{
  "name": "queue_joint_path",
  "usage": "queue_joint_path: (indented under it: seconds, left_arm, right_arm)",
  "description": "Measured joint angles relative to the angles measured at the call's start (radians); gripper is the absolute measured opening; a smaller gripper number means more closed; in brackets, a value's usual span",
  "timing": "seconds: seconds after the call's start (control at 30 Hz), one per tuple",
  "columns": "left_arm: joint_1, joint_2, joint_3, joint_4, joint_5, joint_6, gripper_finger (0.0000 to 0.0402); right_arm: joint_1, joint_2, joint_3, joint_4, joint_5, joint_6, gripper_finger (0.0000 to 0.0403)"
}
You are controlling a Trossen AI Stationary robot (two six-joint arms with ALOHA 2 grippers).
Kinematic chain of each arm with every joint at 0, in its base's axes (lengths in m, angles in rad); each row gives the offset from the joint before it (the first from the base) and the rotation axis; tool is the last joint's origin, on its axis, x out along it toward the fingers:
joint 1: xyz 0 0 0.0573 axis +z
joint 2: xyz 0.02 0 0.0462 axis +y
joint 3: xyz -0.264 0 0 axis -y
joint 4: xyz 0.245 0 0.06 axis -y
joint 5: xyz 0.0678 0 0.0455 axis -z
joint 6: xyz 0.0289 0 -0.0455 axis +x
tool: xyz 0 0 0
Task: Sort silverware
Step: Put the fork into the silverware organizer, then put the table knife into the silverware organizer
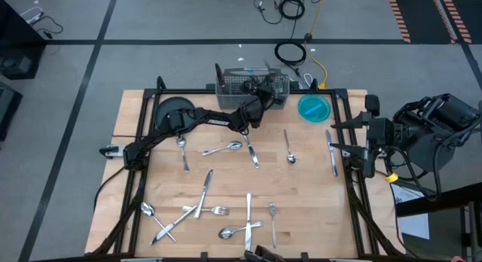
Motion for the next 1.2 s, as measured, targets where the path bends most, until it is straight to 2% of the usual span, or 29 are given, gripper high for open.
queue_joint_path:
  seconds: [0.3, 0.57, 0.8, 0.9, 1.0, 1.07, 1.2]
  left_arm:
    - [-0.003, 0.000, 0.000, -0.022, 0.000, 0.000, 0.0072]
    - [-0.026, -0.028, 0.000, -0.020, 0.005, 0.013, 0.0081]
    - [-0.043, -0.136, 0.000, -0.072, 0.008, 0.159, 0.0082]
    - [-0.072, -0.236, -0.001, -0.241, 0.013, 0.243, 0.0082]
    - [-0.101, -0.365, 0.000, -0.544, 0.073, 0.220, 0.0082]
    - [-0.116, -0.456, 0.000, -0.793, 0.165, 0.121, 0.0082]
    - [-0.123, -0.637, 0.000, -1.204, 0.472, -0.158, 0.0082]
  right_arm:
    - [0.000, 0.000, 0.000, 0.000, 0.000, 0.000, 0.0196]
    - [0.000, 0.000, 0.000, 0.000, 0.000, -0.020, 0.0196]
    - [0.000, -0.010, 0.000, 0.000, 0.000, -0.030, 0.0196]
    - [0.000, -0.014, -0.001, 0.000, -0.004, -0.030, 0.0196]
    - [0.000, -0.023, -0.001, 0.000, -0.029, -0.030, 0.0196]
    - [0.000, -0.027, -0.001, 0.000, -0.029, -0.030, 0.0196]
    - [0.000, -0.030, -0.001, 0.000, -0.027, -0.038, 0.0196]
